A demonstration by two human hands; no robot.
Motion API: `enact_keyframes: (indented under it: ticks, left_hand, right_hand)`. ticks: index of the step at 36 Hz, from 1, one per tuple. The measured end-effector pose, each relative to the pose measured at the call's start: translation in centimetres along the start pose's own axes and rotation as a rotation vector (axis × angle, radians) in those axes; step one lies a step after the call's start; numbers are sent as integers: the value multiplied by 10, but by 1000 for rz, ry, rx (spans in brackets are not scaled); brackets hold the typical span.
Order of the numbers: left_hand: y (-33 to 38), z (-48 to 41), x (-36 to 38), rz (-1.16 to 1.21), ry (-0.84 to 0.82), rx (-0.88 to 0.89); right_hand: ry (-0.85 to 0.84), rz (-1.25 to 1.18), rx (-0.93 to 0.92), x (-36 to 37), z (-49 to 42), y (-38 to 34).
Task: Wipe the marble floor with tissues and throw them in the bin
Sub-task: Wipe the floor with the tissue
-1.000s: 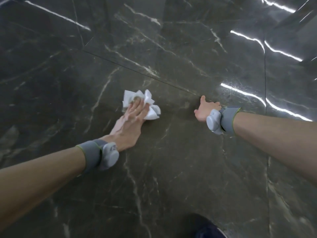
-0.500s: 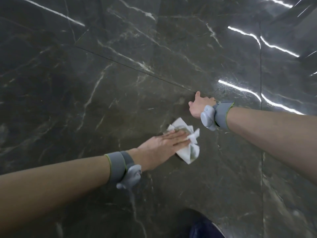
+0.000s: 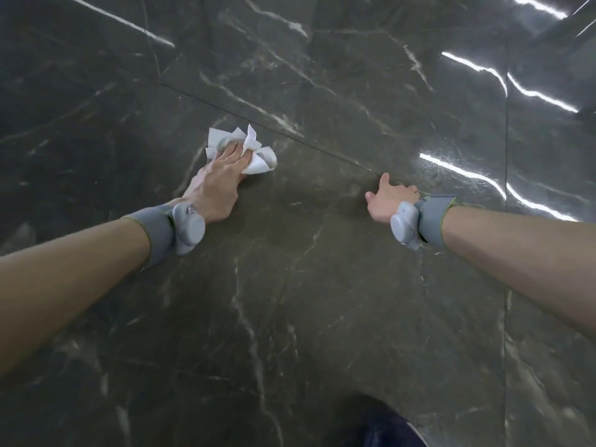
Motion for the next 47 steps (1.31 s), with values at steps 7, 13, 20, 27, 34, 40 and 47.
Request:
enact_keyframes:
  ticks: [7,13,20,27,34,40,47]
  left_hand:
    - [-14,54,1,-14,85,41]
    - [-28,65,-10,-15,148,-53]
    - [-23,75,1,-24,183,-252]
    - [26,109,31,-10,161,-101]
    - [121,146,56,123,-54,202]
    - [159,148,49,511,-282,135]
    - [108,100,23,1011,-160,-323]
  right_hand:
    - [24,-152,39,3,-9,4]
    - [5,-191,59,5,-11,5]
    - [21,-234,48,7,-15,8]
    - [25,-242,90,8,-16,9]
    - [47,-238,92,12,-20,6]
    - [49,-236,90,12,-21,4]
    - [45,-226,82,14,-20,6]
Point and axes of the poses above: each hand's wrist, its own z-axis away from the middle knuckle, its own x-axis out of the palm, y = z × x, the point moved 6 cm from there along -z, towards the middle knuckle, and after that the axes turned 8 degrees about y, right-handed, at the moved point
